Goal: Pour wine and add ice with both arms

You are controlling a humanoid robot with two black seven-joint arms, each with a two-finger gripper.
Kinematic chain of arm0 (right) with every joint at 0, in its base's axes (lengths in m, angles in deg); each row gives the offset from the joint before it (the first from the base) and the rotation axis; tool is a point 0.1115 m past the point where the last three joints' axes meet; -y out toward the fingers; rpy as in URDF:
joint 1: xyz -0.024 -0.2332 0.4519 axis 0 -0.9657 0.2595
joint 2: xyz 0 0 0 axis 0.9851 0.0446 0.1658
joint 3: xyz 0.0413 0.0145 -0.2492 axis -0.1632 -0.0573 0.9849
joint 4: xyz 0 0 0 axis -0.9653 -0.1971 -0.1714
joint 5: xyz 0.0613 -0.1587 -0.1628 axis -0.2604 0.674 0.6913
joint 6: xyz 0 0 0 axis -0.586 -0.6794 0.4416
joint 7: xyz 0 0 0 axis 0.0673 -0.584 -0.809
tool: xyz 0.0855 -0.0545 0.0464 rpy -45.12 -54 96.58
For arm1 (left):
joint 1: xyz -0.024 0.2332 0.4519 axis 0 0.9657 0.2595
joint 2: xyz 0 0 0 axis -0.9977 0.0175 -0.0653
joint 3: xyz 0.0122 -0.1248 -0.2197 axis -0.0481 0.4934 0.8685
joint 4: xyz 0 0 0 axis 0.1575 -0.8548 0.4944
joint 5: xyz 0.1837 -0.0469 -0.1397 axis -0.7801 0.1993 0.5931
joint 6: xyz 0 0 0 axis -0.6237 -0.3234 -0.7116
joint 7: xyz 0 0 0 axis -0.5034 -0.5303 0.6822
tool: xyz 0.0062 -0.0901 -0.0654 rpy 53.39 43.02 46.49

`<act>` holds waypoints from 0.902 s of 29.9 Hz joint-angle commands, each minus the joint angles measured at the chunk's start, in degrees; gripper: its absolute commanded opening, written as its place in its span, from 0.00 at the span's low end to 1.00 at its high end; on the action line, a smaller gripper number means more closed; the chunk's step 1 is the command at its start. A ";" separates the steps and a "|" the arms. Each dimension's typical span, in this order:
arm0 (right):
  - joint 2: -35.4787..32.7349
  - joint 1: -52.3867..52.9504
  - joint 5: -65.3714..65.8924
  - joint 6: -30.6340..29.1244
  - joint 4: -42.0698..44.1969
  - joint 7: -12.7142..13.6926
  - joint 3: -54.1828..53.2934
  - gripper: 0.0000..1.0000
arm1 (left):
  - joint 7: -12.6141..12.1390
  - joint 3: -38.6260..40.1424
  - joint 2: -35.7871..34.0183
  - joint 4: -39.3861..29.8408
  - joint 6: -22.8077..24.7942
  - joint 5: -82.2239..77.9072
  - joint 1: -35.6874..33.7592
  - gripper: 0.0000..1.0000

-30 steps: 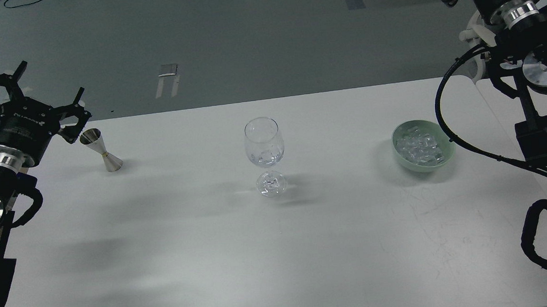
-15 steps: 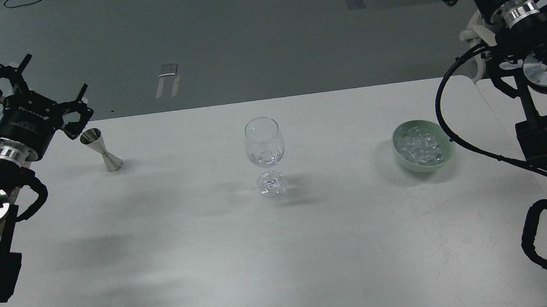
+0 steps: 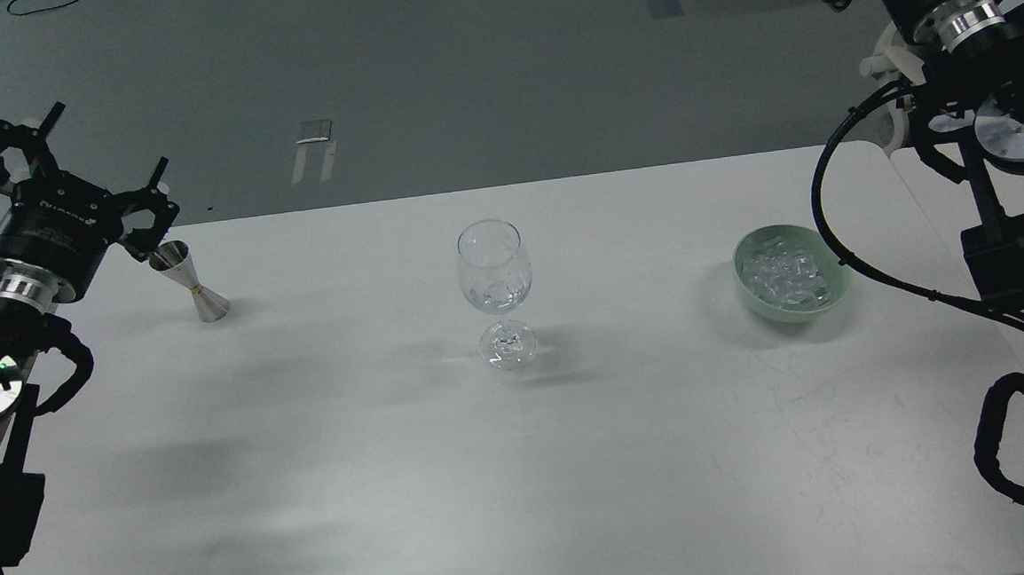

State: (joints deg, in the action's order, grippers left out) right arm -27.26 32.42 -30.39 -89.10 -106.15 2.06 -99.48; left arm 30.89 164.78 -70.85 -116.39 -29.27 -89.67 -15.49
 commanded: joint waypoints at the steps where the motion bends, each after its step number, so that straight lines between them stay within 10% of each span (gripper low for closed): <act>1: -0.17 -0.04 0.00 0.15 0.14 0.01 -0.14 1.00 | 0.00 0.00 0.17 -0.06 0.01 0.00 0.21 0.98; 27: -0.09 -0.12 0.00 0.06 0.05 -0.26 0.04 1.00 | -0.01 0.53 -0.09 -0.58 0.01 0.00 0.38 0.98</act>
State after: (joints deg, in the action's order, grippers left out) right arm -27.36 32.29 -30.39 -88.97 -106.16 1.80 -99.46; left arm 30.79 165.31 -71.03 -116.98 -29.32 -89.63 -15.13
